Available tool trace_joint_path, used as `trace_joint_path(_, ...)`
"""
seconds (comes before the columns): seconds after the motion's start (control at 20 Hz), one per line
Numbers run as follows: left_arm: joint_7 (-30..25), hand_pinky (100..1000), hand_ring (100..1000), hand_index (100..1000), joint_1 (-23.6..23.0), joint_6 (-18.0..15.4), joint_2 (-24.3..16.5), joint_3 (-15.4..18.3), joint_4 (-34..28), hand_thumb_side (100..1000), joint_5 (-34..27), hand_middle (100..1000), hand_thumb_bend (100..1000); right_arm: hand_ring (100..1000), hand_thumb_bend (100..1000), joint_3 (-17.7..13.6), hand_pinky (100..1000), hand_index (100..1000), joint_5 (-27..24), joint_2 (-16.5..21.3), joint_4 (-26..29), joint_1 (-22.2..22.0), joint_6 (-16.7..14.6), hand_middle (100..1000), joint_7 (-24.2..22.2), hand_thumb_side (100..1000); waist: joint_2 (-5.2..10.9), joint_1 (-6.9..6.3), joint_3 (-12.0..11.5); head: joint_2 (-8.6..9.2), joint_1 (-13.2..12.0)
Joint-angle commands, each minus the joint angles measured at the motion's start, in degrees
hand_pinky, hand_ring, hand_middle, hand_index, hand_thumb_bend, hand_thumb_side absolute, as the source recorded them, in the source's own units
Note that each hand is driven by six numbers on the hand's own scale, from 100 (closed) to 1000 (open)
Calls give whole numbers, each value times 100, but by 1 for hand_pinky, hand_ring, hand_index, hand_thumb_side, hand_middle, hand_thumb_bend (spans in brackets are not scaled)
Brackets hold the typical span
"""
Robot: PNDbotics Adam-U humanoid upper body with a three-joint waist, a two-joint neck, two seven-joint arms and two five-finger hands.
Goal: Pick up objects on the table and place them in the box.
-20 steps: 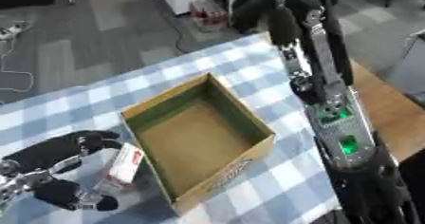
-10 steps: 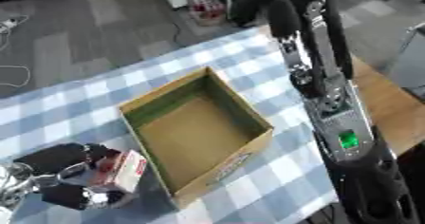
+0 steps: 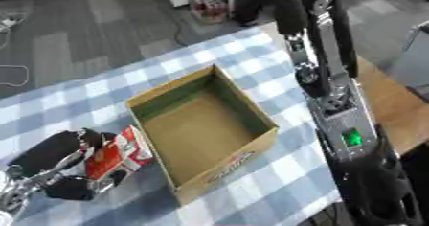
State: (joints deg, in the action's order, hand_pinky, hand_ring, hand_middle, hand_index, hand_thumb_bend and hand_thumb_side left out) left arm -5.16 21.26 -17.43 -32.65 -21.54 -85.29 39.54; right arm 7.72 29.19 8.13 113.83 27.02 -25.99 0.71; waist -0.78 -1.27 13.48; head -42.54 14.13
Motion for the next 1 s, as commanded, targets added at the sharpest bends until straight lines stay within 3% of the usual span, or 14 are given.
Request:
trace_joint_path(0.05,179,100,100,322,38,196,-314,239,-484,789,-323,100,149,500,100,-25,445,583,-24,9,77,95,4,533,23,1000,53,5,-20,64,47)
trace_joint_path(0.3,-20,100,100,318,190,697,-701,538,-1295,791,-574,100,159,500,100,-15,446,583,-23,55,77,68,-5,533,23,1000,76,-1,-55,53,55)
trace_joint_path(0.5,-74,100,100,315,808,564,-789,291,-1390,796,-687,100,173,501,100,37,447,583,-47,67,77,66,-39,533,-18,1000,96,-15,-33,168,25)
trace_joint_path(0.75,272,100,100,316,1562,-396,-448,-195,-558,802,-555,100,183,504,100,95,450,585,-91,-14,77,125,-95,536,-113,1000,88,-45,67,302,-54)
trace_joint_path(1.0,580,100,100,328,1988,-1454,36,-422,601,810,-339,100,190,506,100,129,452,586,-118,-139,77,215,-131,537,-221,1000,59,-53,222,331,-167)
